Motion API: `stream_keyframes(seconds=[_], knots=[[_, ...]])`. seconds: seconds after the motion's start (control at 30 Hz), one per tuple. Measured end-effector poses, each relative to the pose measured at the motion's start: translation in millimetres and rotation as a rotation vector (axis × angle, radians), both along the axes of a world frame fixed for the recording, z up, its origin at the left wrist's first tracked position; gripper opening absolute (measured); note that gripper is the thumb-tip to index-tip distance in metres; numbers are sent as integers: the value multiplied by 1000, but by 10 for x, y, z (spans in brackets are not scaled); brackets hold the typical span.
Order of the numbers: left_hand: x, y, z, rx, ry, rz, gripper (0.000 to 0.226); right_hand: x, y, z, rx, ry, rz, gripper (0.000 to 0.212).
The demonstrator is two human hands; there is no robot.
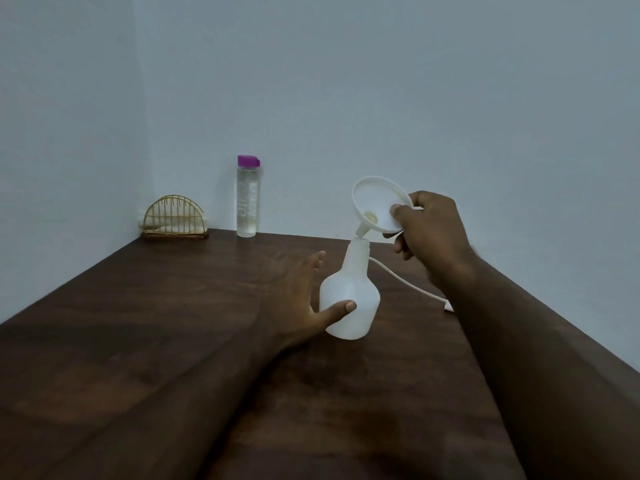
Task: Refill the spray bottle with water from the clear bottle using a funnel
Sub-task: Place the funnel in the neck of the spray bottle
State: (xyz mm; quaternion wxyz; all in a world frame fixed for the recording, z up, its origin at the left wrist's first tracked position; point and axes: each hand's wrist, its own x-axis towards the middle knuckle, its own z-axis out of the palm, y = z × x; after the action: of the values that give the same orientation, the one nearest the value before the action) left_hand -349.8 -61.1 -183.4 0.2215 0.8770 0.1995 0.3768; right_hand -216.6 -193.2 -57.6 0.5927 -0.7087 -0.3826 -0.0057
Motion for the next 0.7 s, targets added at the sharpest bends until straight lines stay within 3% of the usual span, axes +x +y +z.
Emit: stream_keyframes(seconds=[0.17,0.33,0.53,0.7], knots=[[45,-32,25,-39,93,-8,97,34,-32,20,-16,63,35,17],[117,-98,92,-10,66,3,96,42,-43,78,31,82,40,18],[227,-183,93,-109,95,-41,74,7,-31,107,-37,100,17,17],[244,-161,37,-164,105,-59,69,-33,15,230,-104,114,32,15]])
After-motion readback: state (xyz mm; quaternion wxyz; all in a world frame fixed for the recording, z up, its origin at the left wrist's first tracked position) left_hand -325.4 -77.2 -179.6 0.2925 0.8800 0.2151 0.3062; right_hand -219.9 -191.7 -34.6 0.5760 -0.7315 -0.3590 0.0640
